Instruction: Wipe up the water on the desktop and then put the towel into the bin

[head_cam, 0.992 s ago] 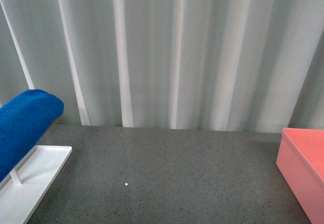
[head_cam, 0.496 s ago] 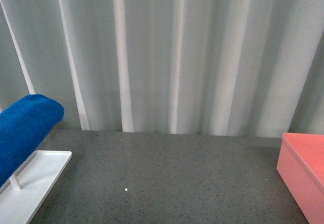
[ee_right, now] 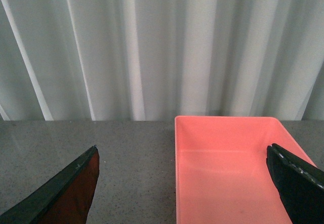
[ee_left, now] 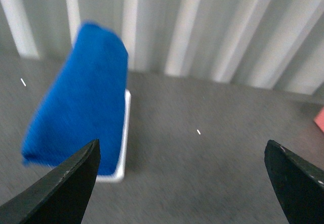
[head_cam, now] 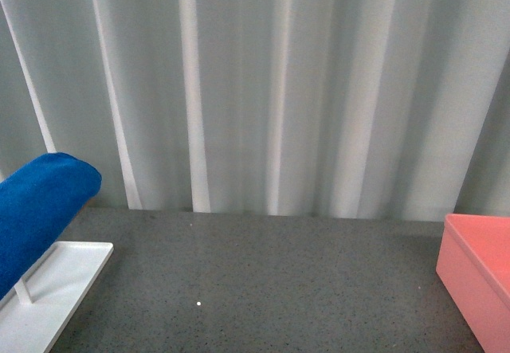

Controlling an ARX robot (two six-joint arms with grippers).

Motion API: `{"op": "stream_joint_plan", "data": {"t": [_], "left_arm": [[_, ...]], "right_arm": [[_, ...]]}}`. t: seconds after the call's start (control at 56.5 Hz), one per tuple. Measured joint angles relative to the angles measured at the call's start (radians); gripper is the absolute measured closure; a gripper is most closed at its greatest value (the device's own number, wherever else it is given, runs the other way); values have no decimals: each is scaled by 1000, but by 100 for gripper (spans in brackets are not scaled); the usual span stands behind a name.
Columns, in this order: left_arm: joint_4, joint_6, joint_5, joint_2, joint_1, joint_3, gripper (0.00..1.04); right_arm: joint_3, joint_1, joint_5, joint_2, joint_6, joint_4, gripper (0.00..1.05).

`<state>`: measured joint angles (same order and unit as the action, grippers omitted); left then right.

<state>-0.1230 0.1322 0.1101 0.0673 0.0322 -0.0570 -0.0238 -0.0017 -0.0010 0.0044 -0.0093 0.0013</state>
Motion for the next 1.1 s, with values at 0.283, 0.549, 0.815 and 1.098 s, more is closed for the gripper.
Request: {"op": "stream_joint_plan", "data": {"t": [0.283, 0.549, 0.815, 1.098], "left_arm": [[498, 115, 114, 647, 34, -197, 7], [574, -214, 63, 1321, 37, -591, 7], [510, -396, -11, 1692, 94, -842, 7], [483, -433, -56, 1801, 119, -931, 7]], "right_arm": [[0, 0, 0, 0, 0, 0, 7], [0, 0, 0, 0, 0, 0, 7], [0, 0, 0, 0, 0, 0, 7], [0, 0, 0, 0, 0, 0, 7]]}}
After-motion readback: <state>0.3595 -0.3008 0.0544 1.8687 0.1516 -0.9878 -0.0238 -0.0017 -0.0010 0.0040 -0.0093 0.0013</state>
